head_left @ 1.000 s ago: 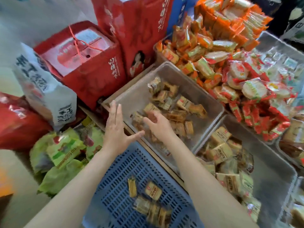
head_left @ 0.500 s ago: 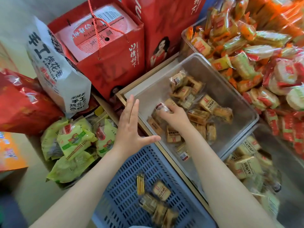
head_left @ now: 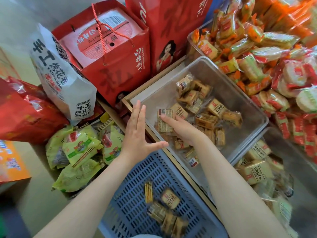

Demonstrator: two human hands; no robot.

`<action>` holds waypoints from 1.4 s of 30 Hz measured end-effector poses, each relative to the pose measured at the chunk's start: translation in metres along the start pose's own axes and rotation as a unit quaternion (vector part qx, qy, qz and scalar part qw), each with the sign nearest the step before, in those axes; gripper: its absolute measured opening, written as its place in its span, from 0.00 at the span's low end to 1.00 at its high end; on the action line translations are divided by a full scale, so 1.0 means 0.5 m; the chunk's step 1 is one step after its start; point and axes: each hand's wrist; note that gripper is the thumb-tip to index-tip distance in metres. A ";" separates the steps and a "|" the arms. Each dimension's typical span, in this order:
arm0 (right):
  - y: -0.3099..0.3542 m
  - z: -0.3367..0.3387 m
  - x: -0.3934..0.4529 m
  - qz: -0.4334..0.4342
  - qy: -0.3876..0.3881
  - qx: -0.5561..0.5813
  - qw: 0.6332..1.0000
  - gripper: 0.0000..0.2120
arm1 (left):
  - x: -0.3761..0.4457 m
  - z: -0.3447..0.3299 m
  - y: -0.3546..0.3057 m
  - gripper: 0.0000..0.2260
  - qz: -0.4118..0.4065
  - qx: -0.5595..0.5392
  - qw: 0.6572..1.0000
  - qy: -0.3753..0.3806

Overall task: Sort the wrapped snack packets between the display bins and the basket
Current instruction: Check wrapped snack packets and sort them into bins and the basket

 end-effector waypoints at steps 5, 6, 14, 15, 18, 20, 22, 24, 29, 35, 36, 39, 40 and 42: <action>0.008 -0.009 0.009 0.016 -0.001 0.002 1.000 0.49 | 0.001 -0.001 0.001 0.57 0.003 0.000 1.000 0.006; 0.011 -0.013 0.005 0.022 -0.001 0.005 1.000 0.44 | 0.001 -0.001 0.002 0.57 0.003 0.002 1.000 0.007; 0.000 -0.014 0.007 0.000 0.025 0.045 0.999 0.42 | 0.002 -0.001 0.001 0.58 0.009 -0.003 1.000 0.007; 0.001 -0.014 0.000 -0.003 0.027 0.049 0.998 0.40 | 0.002 0.000 0.002 0.58 0.010 -0.002 1.000 0.008; 0.001 -0.006 -0.023 -0.022 0.038 0.050 0.998 0.32 | 0.000 0.005 -0.001 0.58 0.015 -0.002 1.000 0.018; -0.007 0.002 -0.039 -0.031 0.053 0.055 0.997 0.29 | 0.000 0.013 -0.009 0.58 0.019 0.001 0.999 0.031; -0.015 0.004 -0.058 -0.029 0.050 0.058 0.997 0.33 | 0.001 0.024 -0.020 0.58 0.027 0.016 0.998 0.049; -0.022 0.001 -0.084 -0.008 0.033 0.051 0.998 0.37 | -0.009 0.032 -0.036 0.56 0.033 0.030 0.997 0.057; -0.038 -0.012 -0.164 0.072 -0.028 0.077 0.994 0.29 | -0.085 0.035 -0.099 0.36 0.047 -0.048 0.998 -0.020; -0.052 -0.071 -0.297 0.171 -0.046 0.101 0.979 0.16 | -0.116 0.073 -0.216 0.21 0.297 -0.486 0.815 0.110; -0.060 -0.082 -0.319 0.179 -0.051 0.103 0.977 0.17 | -0.127 0.082 -0.228 0.19 0.301 -0.523 0.790 0.106; -0.093 -0.110 -0.385 0.187 -0.061 0.136 0.971 0.16 | -0.168 0.106 -0.242 0.24 0.321 -0.569 0.749 0.113; -0.104 -0.117 -0.405 0.190 -0.058 0.144 0.970 0.17 | -0.183 0.109 -0.241 0.26 0.323 -0.567 0.747 0.125; -0.132 -0.128 -0.445 0.196 -0.052 0.161 0.966 0.19 | -0.216 0.112 -0.237 0.24 0.319 -0.552 0.756 0.147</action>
Point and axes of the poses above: each hand's wrist, its own x-axis towards the middle knuckle, its own z-axis out of the back of the hand, y = z × x, and after that the axes turned 4 degrees about -z, right-handed
